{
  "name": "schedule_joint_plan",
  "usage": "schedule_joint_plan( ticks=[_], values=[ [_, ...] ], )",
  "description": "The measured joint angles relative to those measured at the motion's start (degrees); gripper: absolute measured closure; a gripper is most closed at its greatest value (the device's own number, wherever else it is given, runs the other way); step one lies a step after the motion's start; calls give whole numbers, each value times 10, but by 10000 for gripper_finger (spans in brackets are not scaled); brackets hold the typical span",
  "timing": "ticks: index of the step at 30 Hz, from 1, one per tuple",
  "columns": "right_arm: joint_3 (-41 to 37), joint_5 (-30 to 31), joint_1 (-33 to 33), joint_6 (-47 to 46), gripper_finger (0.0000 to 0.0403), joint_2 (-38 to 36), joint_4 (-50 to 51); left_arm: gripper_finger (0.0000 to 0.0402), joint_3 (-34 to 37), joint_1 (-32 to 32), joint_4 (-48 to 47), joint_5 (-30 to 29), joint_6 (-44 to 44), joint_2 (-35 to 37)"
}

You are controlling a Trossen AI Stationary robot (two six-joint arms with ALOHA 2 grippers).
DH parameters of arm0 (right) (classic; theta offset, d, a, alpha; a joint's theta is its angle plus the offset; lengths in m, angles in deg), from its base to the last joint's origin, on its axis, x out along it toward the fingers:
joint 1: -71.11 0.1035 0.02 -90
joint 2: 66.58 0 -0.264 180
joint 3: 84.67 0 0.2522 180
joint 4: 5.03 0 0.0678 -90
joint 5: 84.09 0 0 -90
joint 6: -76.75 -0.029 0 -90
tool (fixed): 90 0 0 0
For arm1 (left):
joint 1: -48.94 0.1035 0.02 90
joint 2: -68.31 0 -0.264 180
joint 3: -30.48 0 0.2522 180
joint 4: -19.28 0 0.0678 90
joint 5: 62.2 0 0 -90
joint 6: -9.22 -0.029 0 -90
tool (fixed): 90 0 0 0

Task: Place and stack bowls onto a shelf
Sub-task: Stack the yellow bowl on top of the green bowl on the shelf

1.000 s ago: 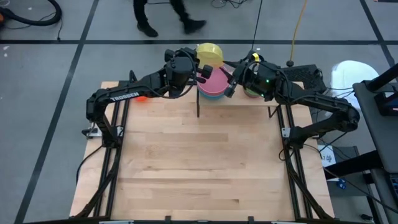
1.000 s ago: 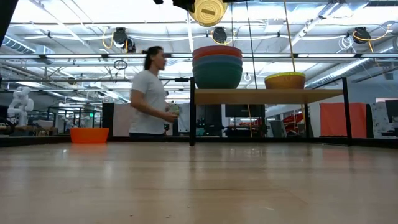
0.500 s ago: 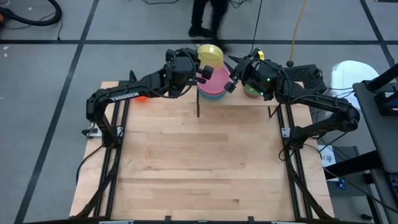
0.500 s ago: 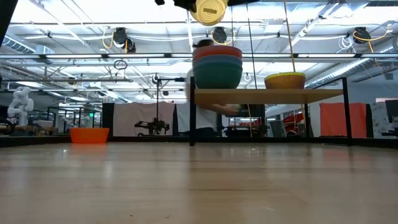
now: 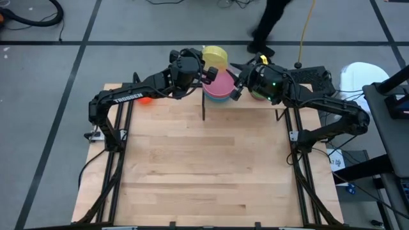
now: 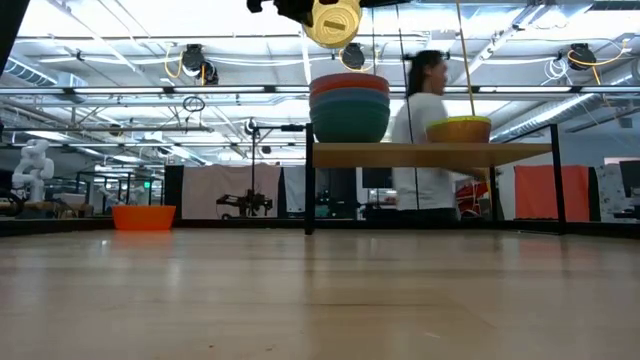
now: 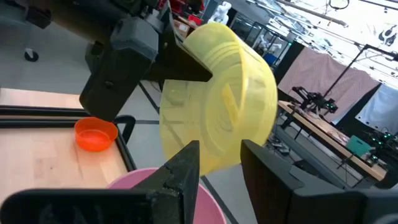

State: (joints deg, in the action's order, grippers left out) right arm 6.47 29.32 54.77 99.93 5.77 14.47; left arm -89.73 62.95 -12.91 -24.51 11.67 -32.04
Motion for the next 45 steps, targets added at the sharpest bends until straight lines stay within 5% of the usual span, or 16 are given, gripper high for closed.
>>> schedule_joint_plan(
  ticks=[33,41,45],
  values=[
    [0,-39,-50,3,294,15,-11,399,0,-27,-24,19,35,0],
    [0,-31,-54,2,383,15,-11,399,0,-27,-32,28,39,1],
    [0,-31,-55,12,392,15,-12,391,0,-28,-33,29,40,1]
  ],
)
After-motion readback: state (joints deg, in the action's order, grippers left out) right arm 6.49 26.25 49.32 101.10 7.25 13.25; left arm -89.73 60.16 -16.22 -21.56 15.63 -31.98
